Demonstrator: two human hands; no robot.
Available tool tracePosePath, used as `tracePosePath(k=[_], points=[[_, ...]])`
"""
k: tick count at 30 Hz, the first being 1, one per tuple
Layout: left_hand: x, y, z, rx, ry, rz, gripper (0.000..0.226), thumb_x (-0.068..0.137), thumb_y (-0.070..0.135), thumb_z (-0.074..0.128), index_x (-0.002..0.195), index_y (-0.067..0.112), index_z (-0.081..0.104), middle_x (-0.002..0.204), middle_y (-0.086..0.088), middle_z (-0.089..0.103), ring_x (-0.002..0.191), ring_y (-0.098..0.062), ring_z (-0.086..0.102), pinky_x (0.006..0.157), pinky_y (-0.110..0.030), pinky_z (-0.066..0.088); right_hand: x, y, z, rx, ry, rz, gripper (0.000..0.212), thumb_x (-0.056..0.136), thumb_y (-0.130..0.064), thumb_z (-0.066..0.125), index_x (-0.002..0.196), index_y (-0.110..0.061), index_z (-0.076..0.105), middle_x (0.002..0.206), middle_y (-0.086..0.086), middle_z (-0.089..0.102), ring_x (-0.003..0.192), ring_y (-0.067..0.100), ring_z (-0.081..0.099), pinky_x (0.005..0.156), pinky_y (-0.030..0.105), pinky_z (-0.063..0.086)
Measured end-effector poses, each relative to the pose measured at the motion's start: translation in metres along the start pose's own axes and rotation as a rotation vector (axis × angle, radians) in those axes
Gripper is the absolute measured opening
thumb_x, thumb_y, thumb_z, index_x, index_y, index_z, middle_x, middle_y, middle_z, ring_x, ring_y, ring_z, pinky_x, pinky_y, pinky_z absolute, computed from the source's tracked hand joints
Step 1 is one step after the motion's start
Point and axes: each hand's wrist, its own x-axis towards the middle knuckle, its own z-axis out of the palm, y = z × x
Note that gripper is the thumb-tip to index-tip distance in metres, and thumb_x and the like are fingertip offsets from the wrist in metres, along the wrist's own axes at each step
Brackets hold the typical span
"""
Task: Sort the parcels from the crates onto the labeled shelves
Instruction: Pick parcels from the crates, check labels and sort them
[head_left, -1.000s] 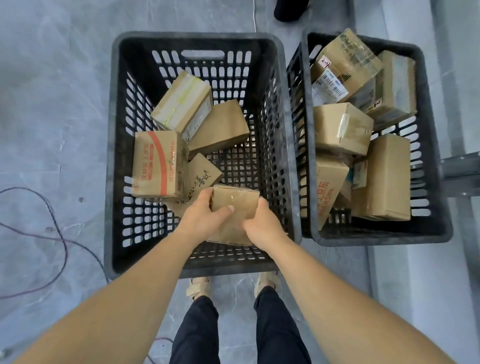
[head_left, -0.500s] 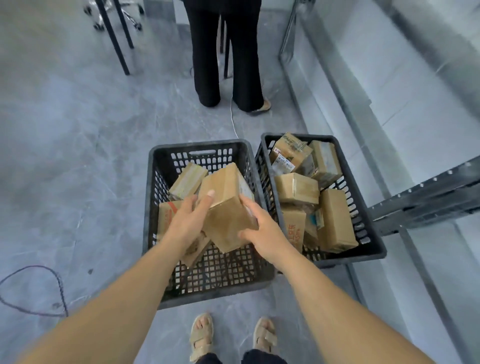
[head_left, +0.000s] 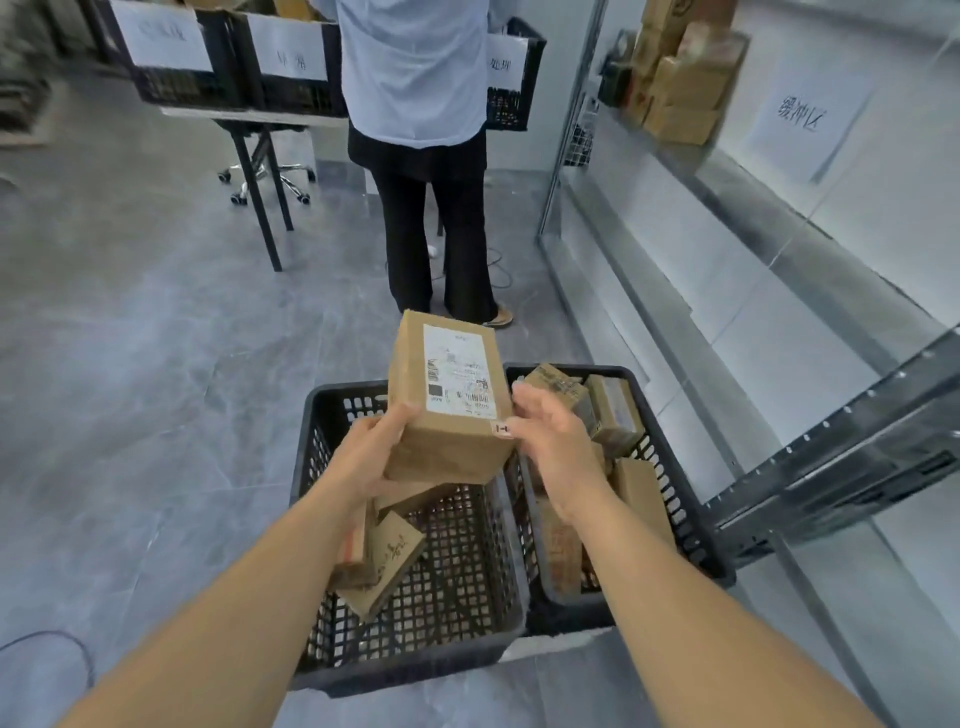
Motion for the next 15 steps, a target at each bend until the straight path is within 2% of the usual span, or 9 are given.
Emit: tracePosePath(k=[2, 4, 7, 12, 15], points=[[-0.005, 0.006, 0.002, -0.063, -0.033, 0.037, 0.042, 0.090, 0.047, 0.051, 0.123, 0.021, 0.052, 0.109, -0.008, 0.062, 0.100, -0.022, 0.061, 0.076, -0.035, 0.054, 0.007, -0.003, -0.005, 0.041, 0.037, 0.042, 0.053, 0.088, -0.026, 0.061, 0.139, -0.021, 0.048, 0.133, -0.011, 0.057, 0.123, 0.007, 0.052, 0.104, 0.032, 0.045], [-0.009, 0.011, 0.005, -0.119, -0.053, 0.061, 0.031, 0.093, 0.043, 0.049, 0.117, 0.023, 0.054, 0.107, -0.011, 0.061, 0.099, -0.024, 0.061, 0.079, -0.035, 0.053, 0.011, -0.006, -0.008, 0.093, 0.008, 0.105, 0.062, 0.082, -0.039, 0.062, 0.140, -0.021, 0.048, 0.130, -0.005, 0.062, 0.121, 0.015, 0.057, 0.096, 0.038, 0.050], [-0.011, 0.017, 0.010, -0.138, -0.081, 0.095, 0.029, 0.092, 0.043, 0.050, 0.114, 0.023, 0.055, 0.110, -0.013, 0.060, 0.103, -0.027, 0.059, 0.087, -0.039, 0.053, 0.009, -0.013, -0.011, 0.211, -0.077, 0.160, 0.035, 0.094, -0.032, 0.054, 0.127, -0.023, 0.058, 0.111, -0.004, 0.072, 0.098, 0.012, 0.065, 0.069, 0.028, 0.052], [-0.006, 0.025, 0.013, -0.105, -0.102, 0.127, 0.047, 0.089, 0.046, 0.053, 0.125, 0.017, 0.052, 0.116, -0.014, 0.058, 0.106, -0.027, 0.059, 0.089, -0.042, 0.053, 0.005, -0.017, -0.021, 0.286, -0.132, 0.221, 0.036, 0.095, -0.031, 0.050, 0.129, -0.020, 0.056, 0.105, -0.001, 0.069, 0.093, 0.016, 0.059, 0.072, 0.033, 0.048], [-0.005, 0.030, 0.019, -0.119, -0.080, 0.170, 0.058, 0.085, 0.056, 0.055, 0.129, 0.019, 0.050, 0.122, -0.012, 0.056, 0.112, -0.025, 0.056, 0.094, -0.042, 0.051, 0.005, -0.022, -0.025, 0.309, -0.105, 0.197, 0.032, 0.095, -0.027, 0.049, 0.126, -0.021, 0.057, 0.101, -0.001, 0.067, 0.089, 0.016, 0.060, 0.067, 0.032, 0.052]])
